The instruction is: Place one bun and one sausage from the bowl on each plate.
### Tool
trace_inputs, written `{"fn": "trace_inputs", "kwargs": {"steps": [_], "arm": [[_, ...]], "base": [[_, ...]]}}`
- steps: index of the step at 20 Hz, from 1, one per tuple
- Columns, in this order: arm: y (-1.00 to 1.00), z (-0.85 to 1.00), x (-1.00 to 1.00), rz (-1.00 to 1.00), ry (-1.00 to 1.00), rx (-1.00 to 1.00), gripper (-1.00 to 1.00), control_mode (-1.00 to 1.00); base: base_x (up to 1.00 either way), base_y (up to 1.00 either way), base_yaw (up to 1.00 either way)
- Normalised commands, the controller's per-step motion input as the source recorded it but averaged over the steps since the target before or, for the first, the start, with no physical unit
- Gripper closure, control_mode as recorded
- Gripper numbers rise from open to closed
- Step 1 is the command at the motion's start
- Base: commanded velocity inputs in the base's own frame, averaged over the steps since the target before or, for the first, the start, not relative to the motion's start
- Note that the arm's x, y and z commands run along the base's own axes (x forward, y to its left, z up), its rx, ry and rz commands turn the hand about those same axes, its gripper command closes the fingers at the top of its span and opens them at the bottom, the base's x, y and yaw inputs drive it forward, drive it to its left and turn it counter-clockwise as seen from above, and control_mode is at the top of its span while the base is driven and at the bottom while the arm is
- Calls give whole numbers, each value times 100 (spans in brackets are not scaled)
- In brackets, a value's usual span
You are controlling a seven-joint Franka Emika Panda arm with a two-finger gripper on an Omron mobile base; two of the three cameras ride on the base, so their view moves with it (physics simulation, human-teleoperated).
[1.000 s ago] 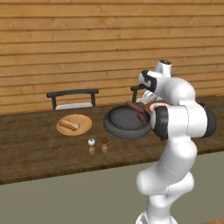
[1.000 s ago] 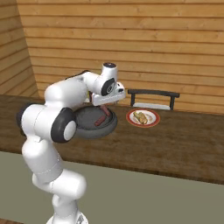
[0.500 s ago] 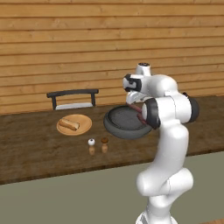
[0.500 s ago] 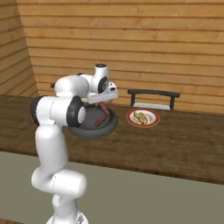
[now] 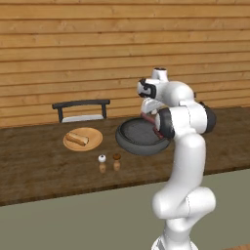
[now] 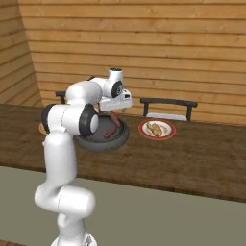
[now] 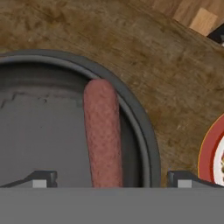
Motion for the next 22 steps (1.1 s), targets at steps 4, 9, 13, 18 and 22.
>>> {"fn": "trace_inputs", "kwargs": {"steps": [4, 9, 13, 18, 22], "arm": [[9, -10, -22, 0, -25, 2, -100, -100], [21, -27, 0, 0, -19, 3, -100, -100], [7, 0, 2, 0, -4, 0, -100, -100], [0, 0, 22, 0, 0, 0, -100, -100], [3, 0, 27, 0, 0, 0, -100, -100]], "base": [[0, 0, 0], [0, 0, 0], [0, 0, 0], [0, 0, 0], [0, 0, 0]]}}
